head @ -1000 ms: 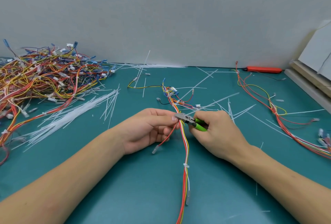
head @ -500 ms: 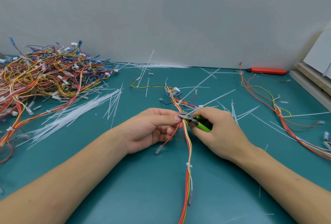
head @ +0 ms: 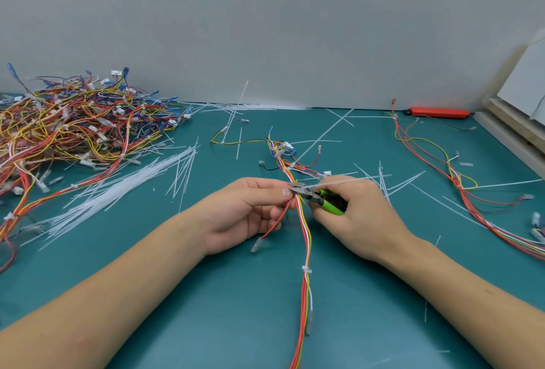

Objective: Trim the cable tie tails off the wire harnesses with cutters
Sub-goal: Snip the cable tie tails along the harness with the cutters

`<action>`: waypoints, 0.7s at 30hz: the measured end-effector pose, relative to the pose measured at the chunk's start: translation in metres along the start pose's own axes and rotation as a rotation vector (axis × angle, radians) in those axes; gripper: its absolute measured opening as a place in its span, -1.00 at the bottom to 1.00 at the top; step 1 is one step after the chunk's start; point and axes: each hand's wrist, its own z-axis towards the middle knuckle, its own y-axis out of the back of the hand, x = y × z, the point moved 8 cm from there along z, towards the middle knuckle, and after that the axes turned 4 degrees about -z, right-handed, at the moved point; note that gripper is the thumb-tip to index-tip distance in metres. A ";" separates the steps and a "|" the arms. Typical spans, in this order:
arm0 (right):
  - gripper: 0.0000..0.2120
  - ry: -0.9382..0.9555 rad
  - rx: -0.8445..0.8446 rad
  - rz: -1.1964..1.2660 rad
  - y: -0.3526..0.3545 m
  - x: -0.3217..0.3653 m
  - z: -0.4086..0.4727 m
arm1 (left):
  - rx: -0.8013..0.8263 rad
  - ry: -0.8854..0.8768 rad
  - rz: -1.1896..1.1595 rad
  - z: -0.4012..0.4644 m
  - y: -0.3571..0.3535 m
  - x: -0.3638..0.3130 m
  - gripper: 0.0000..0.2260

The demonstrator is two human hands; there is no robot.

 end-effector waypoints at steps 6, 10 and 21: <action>-0.77 -0.047 -0.013 -0.034 0.001 -0.004 -0.003 | -0.018 0.004 -0.008 0.001 0.001 0.001 -0.89; -0.72 -0.063 -0.012 -0.068 -0.001 -0.006 -0.004 | -0.032 0.010 0.002 0.002 0.003 0.002 -0.81; -0.92 -0.011 -0.030 -0.053 -0.001 -0.008 -0.004 | -0.034 0.008 0.011 0.000 0.000 0.001 -0.84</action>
